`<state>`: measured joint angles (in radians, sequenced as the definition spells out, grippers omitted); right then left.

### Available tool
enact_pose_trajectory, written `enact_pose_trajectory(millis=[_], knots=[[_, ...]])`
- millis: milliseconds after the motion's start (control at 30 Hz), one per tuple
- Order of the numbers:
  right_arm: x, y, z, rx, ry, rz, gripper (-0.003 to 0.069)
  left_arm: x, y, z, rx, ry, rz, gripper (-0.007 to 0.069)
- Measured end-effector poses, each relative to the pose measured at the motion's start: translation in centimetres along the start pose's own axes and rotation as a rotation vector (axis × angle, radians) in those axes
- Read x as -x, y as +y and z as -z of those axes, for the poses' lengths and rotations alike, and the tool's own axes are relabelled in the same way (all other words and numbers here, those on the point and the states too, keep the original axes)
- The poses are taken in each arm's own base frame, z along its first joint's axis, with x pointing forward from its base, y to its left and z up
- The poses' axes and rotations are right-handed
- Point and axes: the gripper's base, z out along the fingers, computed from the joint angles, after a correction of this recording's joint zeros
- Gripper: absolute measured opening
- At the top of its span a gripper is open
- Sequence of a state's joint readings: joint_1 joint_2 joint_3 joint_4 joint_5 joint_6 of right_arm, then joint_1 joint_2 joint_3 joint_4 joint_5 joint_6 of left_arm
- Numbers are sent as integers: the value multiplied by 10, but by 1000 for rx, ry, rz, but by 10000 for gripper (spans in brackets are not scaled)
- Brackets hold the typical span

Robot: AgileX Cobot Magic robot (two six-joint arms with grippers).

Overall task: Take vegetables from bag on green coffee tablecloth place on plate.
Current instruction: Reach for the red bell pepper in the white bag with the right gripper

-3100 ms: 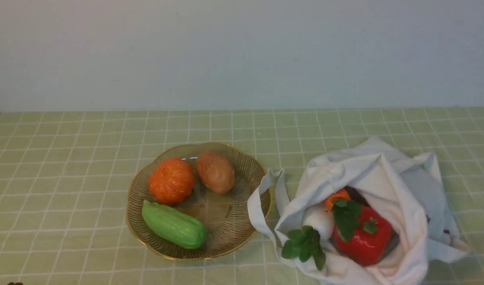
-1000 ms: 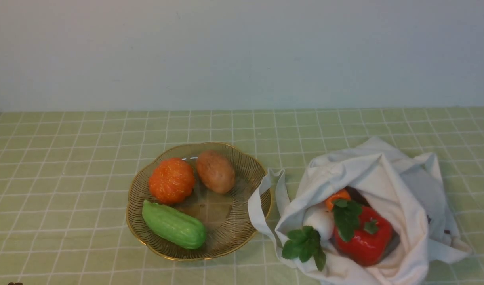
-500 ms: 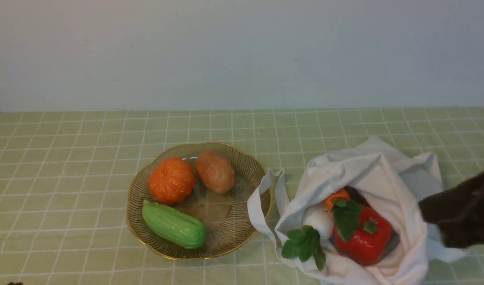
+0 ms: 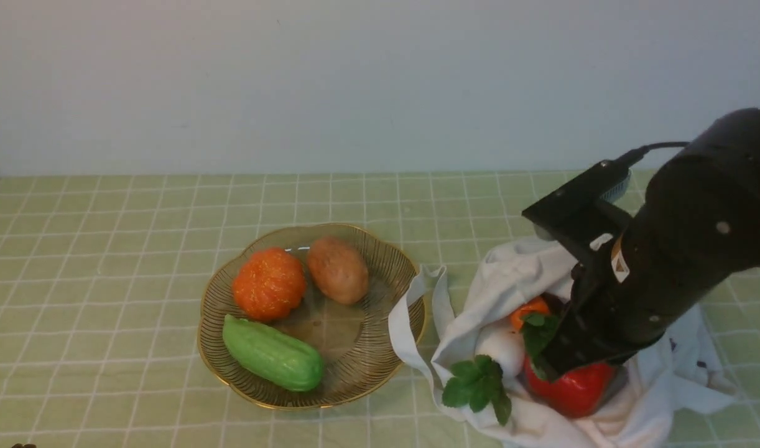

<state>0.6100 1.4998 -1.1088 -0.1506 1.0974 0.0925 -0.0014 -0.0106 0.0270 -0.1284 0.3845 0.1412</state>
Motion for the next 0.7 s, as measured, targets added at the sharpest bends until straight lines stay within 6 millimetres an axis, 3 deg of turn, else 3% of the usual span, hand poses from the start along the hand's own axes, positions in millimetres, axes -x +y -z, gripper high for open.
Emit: enact_pose_trajectory(millis=[200, 333, 400, 500, 700], knots=[[2, -15, -11, -10, 16, -72, 55, 0, 0, 0, 0, 0, 0, -5], [3, -24, -20, 10, 36, -131, 160, 0, 0, 0, 0, 0, 0, -5], [5, -25, -21, 29, 21, -148, 246, 0, 0, 0, 0, 0, 0, -5], [6, -25, -21, 36, 1, -142, 307, 0, 0, 0, 0, 0, 0, -5], [8, -25, -26, 37, 4, -133, 334, 0, 0, 0, 0, 0, 0, -5]])
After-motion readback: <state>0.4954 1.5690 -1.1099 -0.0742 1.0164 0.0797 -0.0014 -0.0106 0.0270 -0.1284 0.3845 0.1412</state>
